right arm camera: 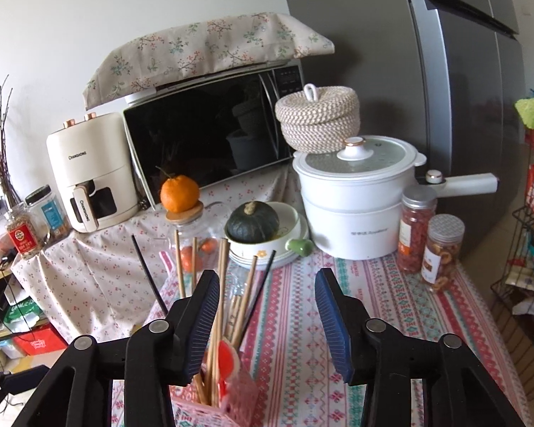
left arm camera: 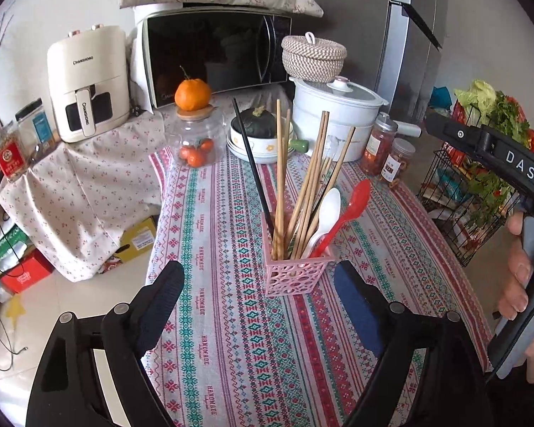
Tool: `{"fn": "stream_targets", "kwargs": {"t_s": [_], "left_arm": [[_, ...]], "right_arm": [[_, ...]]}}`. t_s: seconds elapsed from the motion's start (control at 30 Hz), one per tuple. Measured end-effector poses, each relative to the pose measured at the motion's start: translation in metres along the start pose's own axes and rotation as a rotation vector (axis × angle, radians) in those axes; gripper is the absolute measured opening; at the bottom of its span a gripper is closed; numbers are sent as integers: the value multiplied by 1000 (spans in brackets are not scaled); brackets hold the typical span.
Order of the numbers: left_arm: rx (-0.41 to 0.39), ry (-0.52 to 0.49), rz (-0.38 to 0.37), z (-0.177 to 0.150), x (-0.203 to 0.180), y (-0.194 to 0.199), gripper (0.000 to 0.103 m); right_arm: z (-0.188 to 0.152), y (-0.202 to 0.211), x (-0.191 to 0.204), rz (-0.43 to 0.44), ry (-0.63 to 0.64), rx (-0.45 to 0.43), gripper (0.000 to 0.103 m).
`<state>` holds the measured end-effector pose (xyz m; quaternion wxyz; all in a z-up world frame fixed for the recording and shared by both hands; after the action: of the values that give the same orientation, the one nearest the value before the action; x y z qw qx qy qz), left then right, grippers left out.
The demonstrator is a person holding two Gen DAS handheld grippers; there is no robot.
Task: Organize utensils
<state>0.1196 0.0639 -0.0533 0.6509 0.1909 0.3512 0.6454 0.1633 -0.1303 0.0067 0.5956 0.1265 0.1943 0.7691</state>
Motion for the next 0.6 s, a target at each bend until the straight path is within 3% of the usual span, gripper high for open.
{"fn": "stream_targets", "kwargs": {"t_s": [0.23, 0.4, 0.6], "left_arm": [[-63, -1, -7, -4, -22, 35, 97], [-93, 21, 57, -5, -24, 47, 99], [-145, 36, 81, -6, -29, 65, 99]], "right_arm": [[-17, 41, -27, -30, 2, 120, 79], [-30, 64, -34, -69, 21, 170, 98], [-36, 77, -33, -157, 90, 204, 102]]}}
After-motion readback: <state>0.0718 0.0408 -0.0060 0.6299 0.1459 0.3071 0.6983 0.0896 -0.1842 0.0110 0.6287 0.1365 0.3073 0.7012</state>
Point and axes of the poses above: each gripper's, at about its wrist camera, not at the fingertips, and y roughly against the way its jaws point, x to its left, z to its top, the point moved 5 cm from there along -y, roughly the way its jaws point, and after that the axes turned 14 degrees about y, right-handed, at the moved point
